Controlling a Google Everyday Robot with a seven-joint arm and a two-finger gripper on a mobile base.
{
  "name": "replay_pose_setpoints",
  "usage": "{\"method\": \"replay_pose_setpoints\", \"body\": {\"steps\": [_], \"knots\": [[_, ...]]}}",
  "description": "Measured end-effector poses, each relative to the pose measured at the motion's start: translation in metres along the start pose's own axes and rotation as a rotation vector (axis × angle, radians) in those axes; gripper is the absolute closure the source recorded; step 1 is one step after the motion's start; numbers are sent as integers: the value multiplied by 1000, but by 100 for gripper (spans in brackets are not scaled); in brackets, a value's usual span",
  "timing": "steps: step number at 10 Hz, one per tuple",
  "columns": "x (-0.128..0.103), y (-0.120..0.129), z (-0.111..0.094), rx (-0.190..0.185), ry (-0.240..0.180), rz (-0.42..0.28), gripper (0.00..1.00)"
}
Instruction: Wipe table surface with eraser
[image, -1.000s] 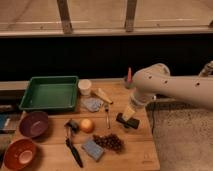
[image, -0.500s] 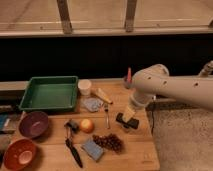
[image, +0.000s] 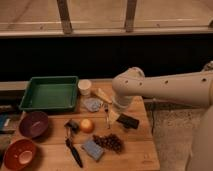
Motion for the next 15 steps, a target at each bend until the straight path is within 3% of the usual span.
{"method": "replay_pose_setpoints", "body": {"steps": [4,8,13,15], "knots": [[6,-1,27,4,42,7,25],[13,-26,24,21,53,44,25],[17,-51,42,40,146,52,25],[22,-57,50,29,173,67,25]]}}
